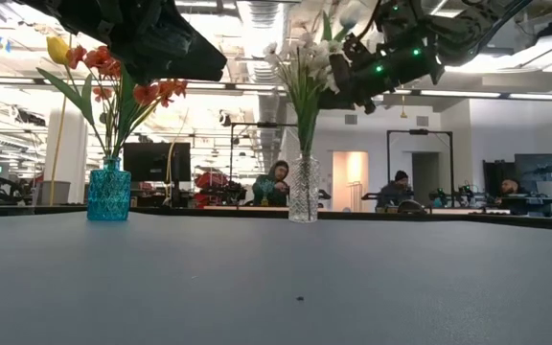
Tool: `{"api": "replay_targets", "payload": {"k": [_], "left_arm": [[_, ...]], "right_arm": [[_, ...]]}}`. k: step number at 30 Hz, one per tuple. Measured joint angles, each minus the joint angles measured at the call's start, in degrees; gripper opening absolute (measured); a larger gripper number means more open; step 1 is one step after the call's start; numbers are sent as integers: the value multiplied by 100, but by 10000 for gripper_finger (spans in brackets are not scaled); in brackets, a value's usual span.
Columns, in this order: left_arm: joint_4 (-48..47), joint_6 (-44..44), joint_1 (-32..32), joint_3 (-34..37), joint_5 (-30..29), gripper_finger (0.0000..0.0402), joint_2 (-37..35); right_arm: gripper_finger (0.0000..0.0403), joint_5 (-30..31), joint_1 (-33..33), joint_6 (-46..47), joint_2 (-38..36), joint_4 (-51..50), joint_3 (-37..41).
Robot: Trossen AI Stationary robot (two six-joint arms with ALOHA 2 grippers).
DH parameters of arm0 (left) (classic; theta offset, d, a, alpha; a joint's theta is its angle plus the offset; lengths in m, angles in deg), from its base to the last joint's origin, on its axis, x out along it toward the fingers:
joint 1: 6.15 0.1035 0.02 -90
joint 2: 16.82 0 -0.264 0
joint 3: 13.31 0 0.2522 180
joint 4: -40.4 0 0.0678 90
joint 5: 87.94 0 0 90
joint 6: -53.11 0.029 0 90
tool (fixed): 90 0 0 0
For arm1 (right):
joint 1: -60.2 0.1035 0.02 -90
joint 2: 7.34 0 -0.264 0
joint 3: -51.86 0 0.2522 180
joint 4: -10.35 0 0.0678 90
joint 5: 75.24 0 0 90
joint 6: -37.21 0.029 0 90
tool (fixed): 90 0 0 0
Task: Sort flowers into vase by color
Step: Put the white tulip into the transparent vase
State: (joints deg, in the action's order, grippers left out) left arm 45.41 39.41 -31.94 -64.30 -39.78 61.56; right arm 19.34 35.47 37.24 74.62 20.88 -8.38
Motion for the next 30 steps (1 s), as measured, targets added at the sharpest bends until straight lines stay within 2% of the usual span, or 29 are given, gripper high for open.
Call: {"api": "replay_targets", "payload": {"k": [10,30], "left_arm": [[-5,-3,1,0,-1,153,0],[-47,-58,-4,-1,21,153,1]], "right_arm": [[25,19,-133,157,4,-157,0],[25,173,-207,316,931,169,-17]]}}
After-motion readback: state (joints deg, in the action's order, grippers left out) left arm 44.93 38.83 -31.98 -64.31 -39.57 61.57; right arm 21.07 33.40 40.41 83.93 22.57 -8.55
